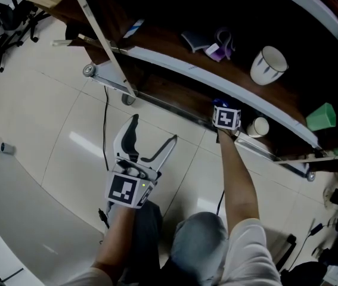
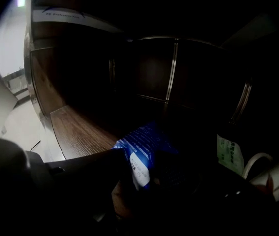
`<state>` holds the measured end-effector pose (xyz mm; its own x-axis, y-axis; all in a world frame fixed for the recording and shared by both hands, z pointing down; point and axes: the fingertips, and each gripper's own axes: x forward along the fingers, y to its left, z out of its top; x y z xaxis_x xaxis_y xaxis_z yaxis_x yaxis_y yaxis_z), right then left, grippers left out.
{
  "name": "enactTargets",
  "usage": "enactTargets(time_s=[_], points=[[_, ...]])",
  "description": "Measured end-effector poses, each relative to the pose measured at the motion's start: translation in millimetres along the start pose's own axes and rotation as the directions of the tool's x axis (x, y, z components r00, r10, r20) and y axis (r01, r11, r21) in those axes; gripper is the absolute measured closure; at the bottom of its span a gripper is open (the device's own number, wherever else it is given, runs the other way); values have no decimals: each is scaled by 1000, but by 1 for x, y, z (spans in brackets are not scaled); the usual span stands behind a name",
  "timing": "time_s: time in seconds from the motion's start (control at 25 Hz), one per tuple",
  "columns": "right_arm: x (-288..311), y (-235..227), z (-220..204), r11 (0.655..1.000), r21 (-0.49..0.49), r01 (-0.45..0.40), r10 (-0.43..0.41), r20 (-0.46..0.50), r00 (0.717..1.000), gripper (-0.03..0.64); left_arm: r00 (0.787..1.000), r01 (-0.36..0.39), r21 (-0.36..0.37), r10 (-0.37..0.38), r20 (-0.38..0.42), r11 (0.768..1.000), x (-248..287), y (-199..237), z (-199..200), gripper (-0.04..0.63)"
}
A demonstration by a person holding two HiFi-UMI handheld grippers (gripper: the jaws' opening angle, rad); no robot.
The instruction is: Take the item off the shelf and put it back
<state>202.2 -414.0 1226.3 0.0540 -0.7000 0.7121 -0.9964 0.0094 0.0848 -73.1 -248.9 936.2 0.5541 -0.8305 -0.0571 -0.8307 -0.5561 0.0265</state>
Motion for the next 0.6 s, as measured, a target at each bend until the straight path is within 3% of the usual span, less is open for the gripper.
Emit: enactTargets(time_s=[0.2, 0.32, 0.48, 0.6], points=[[-16, 2, 3, 998, -61, -3, 5, 32, 999, 468, 1000, 1, -17, -1, -1, 1000, -1, 1, 1, 186], [-32, 9, -9, 997, 3, -79, 78, 73, 994, 480, 1000, 2, -46, -2, -2, 999, 3, 0, 5, 186], [-84, 34, -11, 968, 59, -244, 229, 187, 955, 492, 999, -13, -32, 12, -35, 999, 2, 4, 0, 186], [-137, 49, -8, 950, 51, -309, 287, 258, 923, 494, 998, -20, -25, 19, -53, 999, 0, 11, -3, 186]])
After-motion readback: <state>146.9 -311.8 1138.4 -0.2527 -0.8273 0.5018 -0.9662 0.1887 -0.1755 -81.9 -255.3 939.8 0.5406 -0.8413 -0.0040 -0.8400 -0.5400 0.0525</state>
